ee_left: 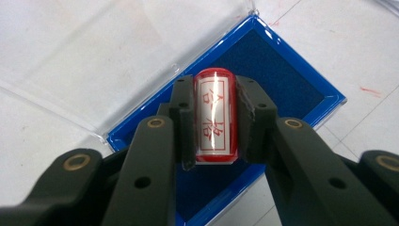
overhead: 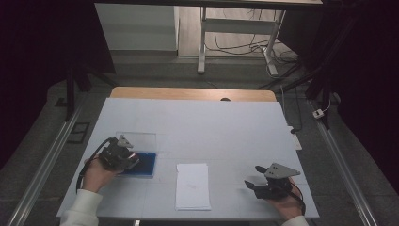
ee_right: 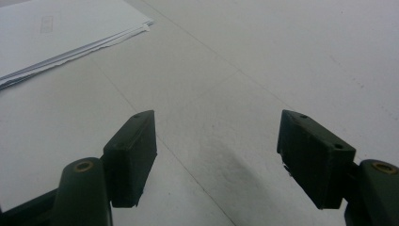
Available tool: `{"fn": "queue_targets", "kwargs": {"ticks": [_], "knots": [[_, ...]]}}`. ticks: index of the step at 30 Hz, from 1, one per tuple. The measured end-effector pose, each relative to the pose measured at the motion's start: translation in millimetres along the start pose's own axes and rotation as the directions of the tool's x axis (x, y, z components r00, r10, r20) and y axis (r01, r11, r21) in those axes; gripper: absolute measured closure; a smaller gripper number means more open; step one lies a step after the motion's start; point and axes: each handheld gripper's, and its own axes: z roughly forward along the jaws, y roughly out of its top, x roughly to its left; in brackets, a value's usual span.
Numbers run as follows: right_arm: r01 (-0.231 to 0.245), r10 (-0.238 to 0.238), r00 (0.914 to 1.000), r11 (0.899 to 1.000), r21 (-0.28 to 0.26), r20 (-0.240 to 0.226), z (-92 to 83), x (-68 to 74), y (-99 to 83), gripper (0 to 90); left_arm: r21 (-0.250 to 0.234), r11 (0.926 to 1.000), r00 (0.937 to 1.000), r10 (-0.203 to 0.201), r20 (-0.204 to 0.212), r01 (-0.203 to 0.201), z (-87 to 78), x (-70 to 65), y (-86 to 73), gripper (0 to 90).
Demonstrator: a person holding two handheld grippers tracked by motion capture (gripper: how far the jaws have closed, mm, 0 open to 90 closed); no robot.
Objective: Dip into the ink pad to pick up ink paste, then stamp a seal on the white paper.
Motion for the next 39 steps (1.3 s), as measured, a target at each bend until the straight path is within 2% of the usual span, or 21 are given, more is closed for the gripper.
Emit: {"fn": "queue_targets", "kwargs": {"ticks": [1, 2, 3, 5, 7, 9, 14, 16, 27, 30, 34, 39], "knots": [[-0.003, 0.003, 1.0, 1.0, -0.002, -0.001, 0.0, -0.1, -0.1, 28.4, -0.016, 0.9998, 0.9998, -0.015, 0.016, 0.015, -3.5, 2.8, 0.0, 70.8], [-0.003, 0.003, 1.0, 1.0, -0.002, -0.001, 0.0, -0.3, -0.2, 28.4, -0.004, 0.9999, 0.9998, -0.014, 0.015, 0.014, -4.5, 3.8, 0.5, 70.7], [-0.005, 0.005, 1.0, 1.0, -0.002, -0.002, 0.0, -0.5, -0.3, 28.4, -0.02, 0.9996, 0.9998, -0.017, 0.007, 0.017, -5.5, 3.9, 0.5, 70.6], [-0.002, 0.002, 1.0, 1.0, 0.0, 0.003, -0.5, -1.8, -0.9, 28.4, -0.068, 0.997, 0.9986, -0.035, 0.038, 0.038, -12.1, 4.7, 1.4, 70.6], [-0.006, 0.006, 1.0, 1.0, -0.005, 0.001, -0.5, -1.9, -1.1, 28.4, -0.111, 0.9927, 0.9987, -0.043, 0.029, 0.046, -22.8, 4.4, 2.9, 70.6], [-0.009, 0.009, 1.0, 1.0, -0.009, 0.001, -0.8, -2.1, -1.3, 28.4, -0.141, 0.9891, 0.9991, -0.039, 0.017, 0.041, -32.3, 3.0, 3.7, 70.6], [-0.004, 0.004, 1.0, 1.0, -0.006, 0.002, -1.0, -1.0, -0.9, 28.4, -0.203, 0.9786, 0.9984, -0.022, 0.052, 0.033, -44.5, -0.3, 4.9, 70.4], [-0.004, 0.004, 1.0, 1.0, -0.01, 0.006, -1.8, -0.9, -0.7, 28.4, -0.214, 0.9764, 0.9974, -0.014, 0.071, 0.028, -45.2, -0.9, 5.2, 70.5], [-0.012, 0.012, 0.9999, 1.0, -0.009, 0.004, -2.3, -2.7, -1.8, 28.4, -0.277, 0.9603, 0.9945, -0.005, 0.104, 0.034, -52.2, -3.0, 5.7, 70.4], [-0.015, 0.015, 0.9999, 1.0, -0.016, 0.003, -2.7, -2.5, -1.7, 28.5, -0.302, 0.9526, 0.9911, 0.007, 0.133, 0.034, -53.2, -4.7, 6.5, 70.3], [-0.005, 0.005, 0.9999, 1.0, -0.007, 0.009, -2.3, -2.1, -1.5, 28.5, -0.319, 0.9469, 0.9867, 0.015, 0.162, 0.038, -55.4, -7.4, 8.2, 70.3], [-0.011, 0.011, 0.9999, 1.0, -0.005, 0.009, -2.1, -2.3, -1.8, 28.5, -0.321, 0.9465, 0.9844, 0.026, 0.174, 0.032, -54.9, -10.5, 10.8, 70.3]]}}
